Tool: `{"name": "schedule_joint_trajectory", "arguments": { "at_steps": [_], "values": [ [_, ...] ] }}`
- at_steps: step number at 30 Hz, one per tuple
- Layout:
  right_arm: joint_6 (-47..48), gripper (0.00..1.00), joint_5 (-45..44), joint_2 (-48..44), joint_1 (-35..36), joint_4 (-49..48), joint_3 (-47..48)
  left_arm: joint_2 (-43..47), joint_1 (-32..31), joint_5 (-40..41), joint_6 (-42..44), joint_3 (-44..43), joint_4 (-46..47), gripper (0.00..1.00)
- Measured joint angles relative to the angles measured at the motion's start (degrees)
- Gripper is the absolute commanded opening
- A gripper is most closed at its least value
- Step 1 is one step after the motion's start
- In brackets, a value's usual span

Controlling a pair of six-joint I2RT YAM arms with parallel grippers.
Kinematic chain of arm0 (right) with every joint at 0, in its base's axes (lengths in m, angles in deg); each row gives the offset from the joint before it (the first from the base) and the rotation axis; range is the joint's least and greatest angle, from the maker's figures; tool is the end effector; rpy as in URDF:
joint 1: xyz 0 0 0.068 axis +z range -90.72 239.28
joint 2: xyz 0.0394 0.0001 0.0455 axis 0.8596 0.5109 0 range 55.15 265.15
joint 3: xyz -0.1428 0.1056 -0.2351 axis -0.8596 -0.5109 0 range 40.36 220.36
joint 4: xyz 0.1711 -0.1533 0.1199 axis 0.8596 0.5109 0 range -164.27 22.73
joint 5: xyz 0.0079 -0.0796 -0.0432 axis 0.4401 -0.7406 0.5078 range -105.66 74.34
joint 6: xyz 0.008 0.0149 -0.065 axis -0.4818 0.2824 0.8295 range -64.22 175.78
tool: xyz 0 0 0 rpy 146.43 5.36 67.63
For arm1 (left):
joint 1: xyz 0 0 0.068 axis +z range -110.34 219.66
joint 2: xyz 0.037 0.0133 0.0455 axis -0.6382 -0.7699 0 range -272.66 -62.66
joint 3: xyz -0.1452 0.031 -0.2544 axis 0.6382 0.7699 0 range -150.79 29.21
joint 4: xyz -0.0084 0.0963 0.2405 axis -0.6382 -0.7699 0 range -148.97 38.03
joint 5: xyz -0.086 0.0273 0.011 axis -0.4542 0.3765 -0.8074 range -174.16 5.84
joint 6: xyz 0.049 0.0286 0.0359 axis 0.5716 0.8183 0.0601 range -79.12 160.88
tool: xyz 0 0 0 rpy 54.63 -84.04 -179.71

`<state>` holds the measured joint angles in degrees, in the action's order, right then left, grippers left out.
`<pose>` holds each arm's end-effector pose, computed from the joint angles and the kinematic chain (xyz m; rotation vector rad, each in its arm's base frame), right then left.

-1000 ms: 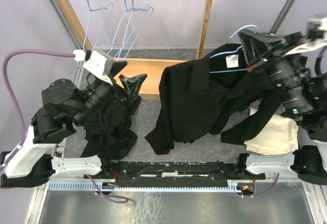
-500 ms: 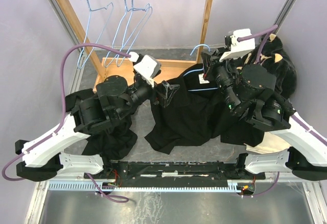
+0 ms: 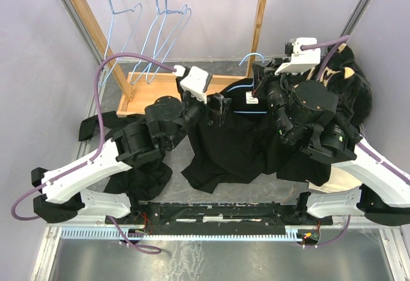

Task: Place the shirt on the hanger
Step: Hang the shirt on the hanger.

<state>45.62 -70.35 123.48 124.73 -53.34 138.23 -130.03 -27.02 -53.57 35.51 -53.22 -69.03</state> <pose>0.1226 0.1634 0.5672 0.0880 1.4938 0.3899 0.1234 -0.2175 0.4947 0.4450 1.5661 -0.5459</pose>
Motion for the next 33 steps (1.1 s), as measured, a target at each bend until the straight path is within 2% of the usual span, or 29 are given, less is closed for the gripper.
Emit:
{"name": "schedule_joint_trajectory", "arguments": {
  "at_steps": [4, 14, 15, 25, 28, 33],
  "values": [
    [-0.55, 0.00, 0.02, 0.35, 0.02, -0.28, -0.68, -2.03, -0.63, 3.65, 0.00, -0.11, 0.96, 0.73],
    [-0.72, 0.00, -0.02, 0.35, 0.00, -0.39, -1.75, -6.10, -2.03, 8.98, 0.09, -1.14, 0.66, 0.37],
    [-0.72, 0.00, 0.00, 0.35, 0.00, -0.52, -1.90, -6.10, -2.19, 9.64, 0.09, -1.29, 0.37, 0.37],
    [-0.48, 0.00, 0.00, 0.33, 0.00, -1.09, -2.97, -6.10, -2.84, 9.22, 0.26, -1.38, -1.57, 0.13],
    [-0.44, 0.00, -0.07, 0.33, 0.00, -1.22, -3.39, -6.08, -2.84, 8.50, 0.26, -1.40, -2.29, 0.16],
    [-0.35, 0.00, -0.46, 0.09, -0.09, -1.25, -3.89, -6.08, -2.82, 6.58, 0.26, -1.42, -2.78, 0.42]
  ]
}}
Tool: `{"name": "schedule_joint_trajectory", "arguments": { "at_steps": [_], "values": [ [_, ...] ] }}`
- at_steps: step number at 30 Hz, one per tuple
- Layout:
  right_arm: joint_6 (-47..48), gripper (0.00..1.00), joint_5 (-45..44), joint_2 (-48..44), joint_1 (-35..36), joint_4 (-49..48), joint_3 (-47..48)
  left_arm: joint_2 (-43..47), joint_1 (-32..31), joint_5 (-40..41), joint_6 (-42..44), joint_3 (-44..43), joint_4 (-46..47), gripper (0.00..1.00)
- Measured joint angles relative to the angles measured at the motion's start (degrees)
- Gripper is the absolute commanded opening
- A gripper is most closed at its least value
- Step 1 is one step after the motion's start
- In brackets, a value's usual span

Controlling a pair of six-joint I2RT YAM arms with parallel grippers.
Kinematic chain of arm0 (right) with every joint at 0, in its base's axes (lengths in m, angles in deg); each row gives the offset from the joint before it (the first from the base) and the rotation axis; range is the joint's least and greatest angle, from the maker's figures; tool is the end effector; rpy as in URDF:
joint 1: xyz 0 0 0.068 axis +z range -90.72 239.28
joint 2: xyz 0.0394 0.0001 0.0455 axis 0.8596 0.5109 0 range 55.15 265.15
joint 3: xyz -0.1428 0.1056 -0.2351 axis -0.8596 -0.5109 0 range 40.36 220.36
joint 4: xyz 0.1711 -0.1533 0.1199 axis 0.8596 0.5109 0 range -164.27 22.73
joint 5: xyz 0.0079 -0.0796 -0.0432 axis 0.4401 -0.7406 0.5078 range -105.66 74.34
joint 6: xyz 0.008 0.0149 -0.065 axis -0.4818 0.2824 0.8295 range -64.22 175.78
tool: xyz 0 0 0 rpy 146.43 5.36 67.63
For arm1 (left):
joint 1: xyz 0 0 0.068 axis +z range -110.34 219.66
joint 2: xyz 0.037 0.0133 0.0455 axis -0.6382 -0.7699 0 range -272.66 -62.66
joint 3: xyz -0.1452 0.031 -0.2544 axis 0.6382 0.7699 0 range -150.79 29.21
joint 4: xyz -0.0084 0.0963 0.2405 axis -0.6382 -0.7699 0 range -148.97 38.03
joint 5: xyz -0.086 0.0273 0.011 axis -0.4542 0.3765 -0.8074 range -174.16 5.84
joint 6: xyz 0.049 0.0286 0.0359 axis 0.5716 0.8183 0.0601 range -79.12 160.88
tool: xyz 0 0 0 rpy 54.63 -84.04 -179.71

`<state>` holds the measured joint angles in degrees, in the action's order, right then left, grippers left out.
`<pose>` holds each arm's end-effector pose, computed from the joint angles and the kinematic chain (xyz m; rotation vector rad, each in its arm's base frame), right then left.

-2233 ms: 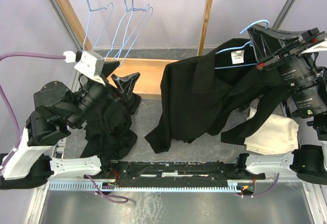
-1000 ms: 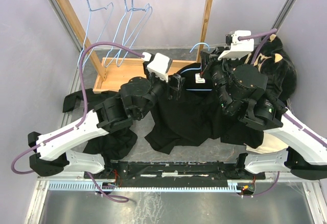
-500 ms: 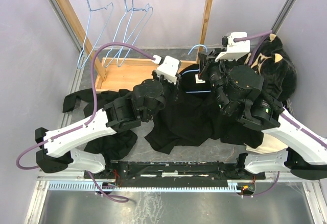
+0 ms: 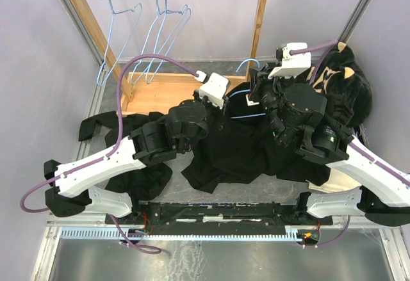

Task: Place the shirt on the hanger
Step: Hang the shirt on the hanger.

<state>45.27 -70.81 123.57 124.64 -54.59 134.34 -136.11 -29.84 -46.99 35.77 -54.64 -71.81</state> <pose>0.1282 0.1741 0.5494 0.0699 1.5211 0.3549 0.1288 -0.2522 0.4718 0.4820 1.6496 -0.4069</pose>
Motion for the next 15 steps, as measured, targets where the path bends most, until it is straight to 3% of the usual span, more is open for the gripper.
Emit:
{"name": "schedule_joint_trajectory", "arguments": {
  "at_steps": [2, 12, 15],
  "values": [
    [-0.09, 0.00, -0.09, -0.17, -0.02, 0.04, -0.28, 0.00, 0.02, -0.28, 0.00, -0.04, 0.11, 0.46],
    [-0.63, 0.00, 0.02, -0.24, 0.00, 0.07, -1.64, 1.33, 0.02, -1.36, -0.02, -0.79, 1.86, 0.47],
    [-0.63, 0.00, 0.00, -0.24, 0.00, 0.04, -1.73, 1.79, 0.02, -1.31, -0.02, -0.79, 1.92, 0.37]
  ]
}}
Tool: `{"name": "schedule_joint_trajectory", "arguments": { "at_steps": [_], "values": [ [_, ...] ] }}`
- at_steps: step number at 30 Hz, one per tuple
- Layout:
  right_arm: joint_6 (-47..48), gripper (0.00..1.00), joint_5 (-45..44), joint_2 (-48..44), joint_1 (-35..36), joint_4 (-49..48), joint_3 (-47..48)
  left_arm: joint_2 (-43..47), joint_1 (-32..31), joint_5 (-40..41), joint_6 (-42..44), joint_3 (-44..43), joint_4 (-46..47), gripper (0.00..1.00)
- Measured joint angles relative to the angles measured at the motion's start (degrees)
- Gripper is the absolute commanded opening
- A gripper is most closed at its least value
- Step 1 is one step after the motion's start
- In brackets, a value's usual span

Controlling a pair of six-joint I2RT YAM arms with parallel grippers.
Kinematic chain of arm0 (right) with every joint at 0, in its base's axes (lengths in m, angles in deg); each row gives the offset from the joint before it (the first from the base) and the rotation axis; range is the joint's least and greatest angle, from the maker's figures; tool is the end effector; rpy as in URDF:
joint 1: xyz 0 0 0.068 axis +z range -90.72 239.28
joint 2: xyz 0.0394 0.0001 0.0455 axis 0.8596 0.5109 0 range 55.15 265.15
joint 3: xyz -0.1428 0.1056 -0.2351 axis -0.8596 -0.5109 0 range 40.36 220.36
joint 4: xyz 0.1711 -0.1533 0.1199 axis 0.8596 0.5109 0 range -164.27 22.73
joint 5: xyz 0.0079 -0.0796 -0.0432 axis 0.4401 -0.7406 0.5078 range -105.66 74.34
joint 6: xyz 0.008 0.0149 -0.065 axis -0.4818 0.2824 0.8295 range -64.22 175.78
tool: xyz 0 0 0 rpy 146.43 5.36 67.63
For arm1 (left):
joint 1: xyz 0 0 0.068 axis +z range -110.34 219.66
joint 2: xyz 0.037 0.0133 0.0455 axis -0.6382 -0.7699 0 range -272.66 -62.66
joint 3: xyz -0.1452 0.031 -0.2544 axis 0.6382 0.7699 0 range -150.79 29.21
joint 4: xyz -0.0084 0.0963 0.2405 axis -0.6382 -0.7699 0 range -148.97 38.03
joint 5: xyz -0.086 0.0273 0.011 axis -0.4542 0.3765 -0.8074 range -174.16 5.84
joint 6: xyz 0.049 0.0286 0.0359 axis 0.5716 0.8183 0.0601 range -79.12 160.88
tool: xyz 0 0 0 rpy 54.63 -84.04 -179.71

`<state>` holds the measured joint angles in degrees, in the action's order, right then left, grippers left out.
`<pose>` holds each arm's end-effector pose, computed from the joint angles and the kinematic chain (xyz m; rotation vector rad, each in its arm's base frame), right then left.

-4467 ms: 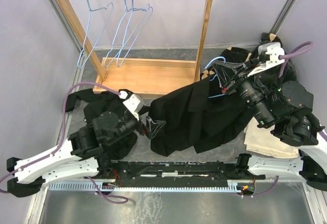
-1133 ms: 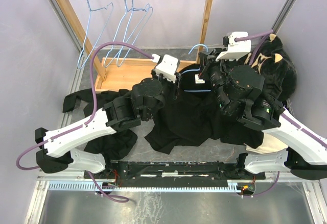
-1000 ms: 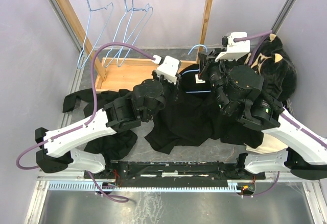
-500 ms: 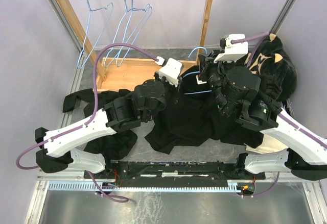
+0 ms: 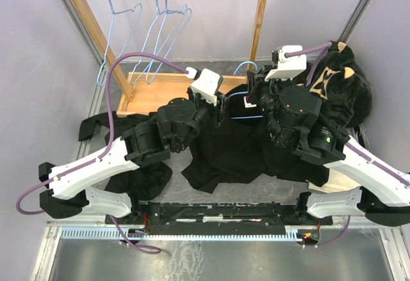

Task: Place the shirt on the hanger
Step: Hang the shirt on the hanger.

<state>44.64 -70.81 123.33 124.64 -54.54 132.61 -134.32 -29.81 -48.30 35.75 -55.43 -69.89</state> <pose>0.1295 0.1770 0.5410 0.0612 1.5364 0.3451 0.1240 -0.2417 0.4882 0.4480 1.6006 -0.4756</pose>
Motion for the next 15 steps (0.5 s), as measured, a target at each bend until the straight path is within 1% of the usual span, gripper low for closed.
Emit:
{"name": "schedule_joint_trajectory", "arguments": {
  "at_steps": [3, 7, 11, 12, 15],
  "values": [
    [0.00, 0.00, 0.00, 0.00, 0.00, 0.02, -0.26, 0.37, 0.00, 0.04, -0.04, 0.00, 0.00, 0.29],
    [-0.04, 0.00, 0.00, 0.00, 0.00, 0.02, -0.28, 0.66, 0.00, 0.04, -0.09, 0.00, -0.02, 0.28],
    [-0.17, 0.00, 0.00, 0.02, 0.00, 0.02, -0.28, 0.90, 0.00, 0.00, -0.13, 0.00, -0.07, 0.48],
    [-0.17, 0.00, 0.00, 0.00, 0.00, 0.02, -0.28, 0.98, 0.00, 0.00, -0.13, 0.04, -0.04, 0.50],
    [-0.17, 0.00, 0.02, 0.02, 0.00, 0.02, -0.28, 1.46, 0.00, -0.15, -0.20, 0.63, 0.09, 0.51]
  ]
}}
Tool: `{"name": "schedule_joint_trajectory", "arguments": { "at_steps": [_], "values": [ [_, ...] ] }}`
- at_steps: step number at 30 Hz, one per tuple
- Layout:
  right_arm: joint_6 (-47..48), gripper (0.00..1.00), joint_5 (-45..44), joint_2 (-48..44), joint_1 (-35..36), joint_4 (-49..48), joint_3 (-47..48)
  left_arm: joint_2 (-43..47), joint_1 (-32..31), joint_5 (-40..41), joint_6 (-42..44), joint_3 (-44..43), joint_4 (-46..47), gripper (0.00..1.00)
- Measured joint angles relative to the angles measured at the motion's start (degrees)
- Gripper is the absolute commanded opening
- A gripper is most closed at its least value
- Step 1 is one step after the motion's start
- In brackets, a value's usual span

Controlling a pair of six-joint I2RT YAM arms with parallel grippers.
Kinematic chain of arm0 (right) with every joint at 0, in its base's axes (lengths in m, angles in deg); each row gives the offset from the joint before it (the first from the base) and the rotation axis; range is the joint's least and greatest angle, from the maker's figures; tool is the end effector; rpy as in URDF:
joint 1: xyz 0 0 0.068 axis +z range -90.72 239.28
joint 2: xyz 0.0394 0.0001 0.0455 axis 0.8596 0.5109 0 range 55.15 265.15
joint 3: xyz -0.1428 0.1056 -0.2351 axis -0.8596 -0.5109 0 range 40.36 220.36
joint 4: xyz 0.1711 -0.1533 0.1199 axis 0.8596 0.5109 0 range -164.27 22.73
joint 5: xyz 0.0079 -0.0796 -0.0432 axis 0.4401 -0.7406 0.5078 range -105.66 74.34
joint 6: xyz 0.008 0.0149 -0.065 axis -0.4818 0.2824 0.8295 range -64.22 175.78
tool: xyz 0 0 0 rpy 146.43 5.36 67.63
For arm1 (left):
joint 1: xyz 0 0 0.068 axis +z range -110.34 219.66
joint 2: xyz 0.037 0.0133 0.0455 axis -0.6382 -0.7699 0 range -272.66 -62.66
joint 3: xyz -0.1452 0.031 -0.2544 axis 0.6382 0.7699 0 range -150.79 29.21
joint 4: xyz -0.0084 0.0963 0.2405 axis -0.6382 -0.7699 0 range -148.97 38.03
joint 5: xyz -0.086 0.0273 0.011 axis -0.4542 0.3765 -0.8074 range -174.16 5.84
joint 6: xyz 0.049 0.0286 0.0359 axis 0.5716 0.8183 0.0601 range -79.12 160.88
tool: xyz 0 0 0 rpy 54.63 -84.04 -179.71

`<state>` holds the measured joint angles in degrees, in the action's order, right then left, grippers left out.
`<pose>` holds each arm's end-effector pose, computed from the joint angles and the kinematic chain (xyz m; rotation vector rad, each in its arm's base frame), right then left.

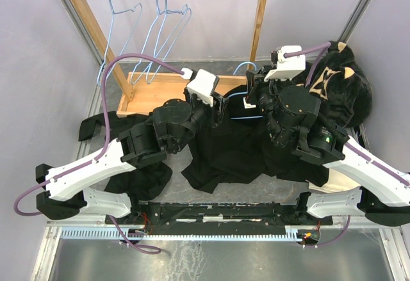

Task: Place the shirt on the hanger
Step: Hang the shirt on the hanger.

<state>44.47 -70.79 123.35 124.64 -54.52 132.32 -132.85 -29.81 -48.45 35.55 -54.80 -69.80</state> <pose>0.1299 0.1779 0.5394 0.0595 1.5397 0.3437 0.1209 -0.2339 0.4910 0.4369 1.5913 -0.4906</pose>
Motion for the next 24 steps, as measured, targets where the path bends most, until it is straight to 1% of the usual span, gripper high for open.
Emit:
{"name": "schedule_joint_trajectory", "arguments": {
  "at_steps": [3, 5, 12, 16, 24],
  "values": [
    [-0.02, 0.00, 0.00, 0.00, 0.00, 0.00, 0.00, 0.50, 0.00, -0.04, 0.00, 0.83, 0.20, 0.50],
    [-0.02, 0.00, 0.00, -0.02, 0.00, 0.00, 0.00, 0.50, 0.00, -0.04, 0.00, 1.05, 0.28, 0.46],
    [-0.33, 0.00, 0.07, -0.02, 0.00, 0.00, -0.17, 0.50, 0.00, -0.02, -0.02, 1.49, 0.46, 0.21],
    [-0.46, 0.00, 0.26, -0.07, 0.00, 0.02, -0.50, 0.50, 0.00, -0.09, -0.02, 1.60, 0.68, 0.04],
    [-0.48, 0.00, 0.66, -0.39, 0.00, -0.02, -0.83, 0.50, 0.02, -1.27, 0.00, 1.92, 1.73, 0.03]
  ]
}}
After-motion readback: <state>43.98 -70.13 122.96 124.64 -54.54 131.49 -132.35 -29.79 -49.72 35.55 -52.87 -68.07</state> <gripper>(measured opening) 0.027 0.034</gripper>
